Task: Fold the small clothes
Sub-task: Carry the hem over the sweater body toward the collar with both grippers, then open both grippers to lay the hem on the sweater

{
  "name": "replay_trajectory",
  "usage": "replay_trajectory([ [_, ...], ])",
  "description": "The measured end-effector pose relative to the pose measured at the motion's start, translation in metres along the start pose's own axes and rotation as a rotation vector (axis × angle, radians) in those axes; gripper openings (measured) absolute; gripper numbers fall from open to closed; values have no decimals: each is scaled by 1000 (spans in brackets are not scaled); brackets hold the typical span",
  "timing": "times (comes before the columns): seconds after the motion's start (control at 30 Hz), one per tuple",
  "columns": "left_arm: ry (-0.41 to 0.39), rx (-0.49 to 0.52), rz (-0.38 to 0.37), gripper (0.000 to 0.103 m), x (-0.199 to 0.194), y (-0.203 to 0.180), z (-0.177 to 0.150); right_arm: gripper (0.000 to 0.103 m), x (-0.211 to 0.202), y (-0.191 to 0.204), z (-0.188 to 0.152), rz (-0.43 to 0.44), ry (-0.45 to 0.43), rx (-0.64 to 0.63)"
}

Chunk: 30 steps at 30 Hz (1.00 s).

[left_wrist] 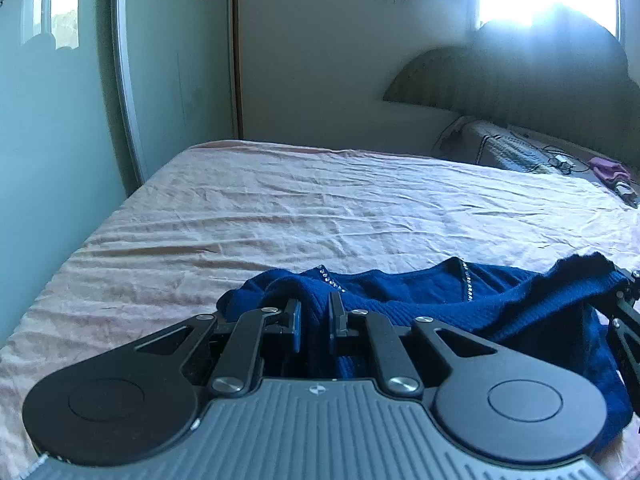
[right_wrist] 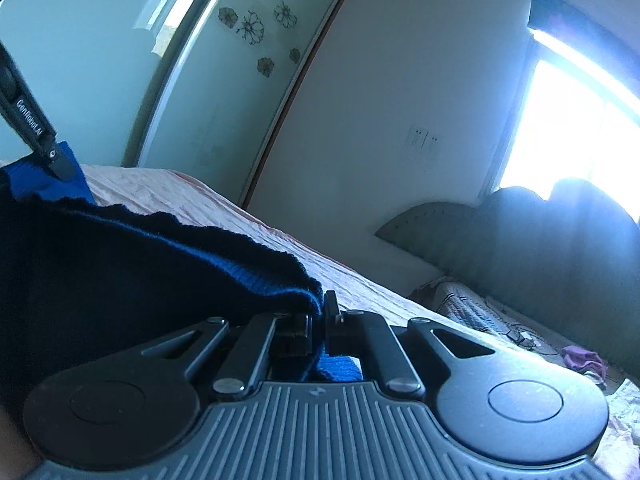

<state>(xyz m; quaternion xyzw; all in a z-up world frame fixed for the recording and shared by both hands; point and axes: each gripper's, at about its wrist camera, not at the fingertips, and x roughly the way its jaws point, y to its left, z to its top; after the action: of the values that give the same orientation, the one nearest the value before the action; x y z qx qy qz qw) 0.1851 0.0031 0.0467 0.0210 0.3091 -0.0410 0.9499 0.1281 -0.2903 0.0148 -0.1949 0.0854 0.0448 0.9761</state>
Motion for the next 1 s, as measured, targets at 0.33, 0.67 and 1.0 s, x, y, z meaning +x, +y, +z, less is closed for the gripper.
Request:
replay_trajectory([
  [0.33,81,-13,9,18,60,3,10,6,61,-9,1,48,90,33],
  [0.67,47,-58,130,56,74,23,17,6,103,-7,-4,71,177,31],
  [1.0,82,42,88,59,43,39,1,11,120,-5,-20,84,244,39],
])
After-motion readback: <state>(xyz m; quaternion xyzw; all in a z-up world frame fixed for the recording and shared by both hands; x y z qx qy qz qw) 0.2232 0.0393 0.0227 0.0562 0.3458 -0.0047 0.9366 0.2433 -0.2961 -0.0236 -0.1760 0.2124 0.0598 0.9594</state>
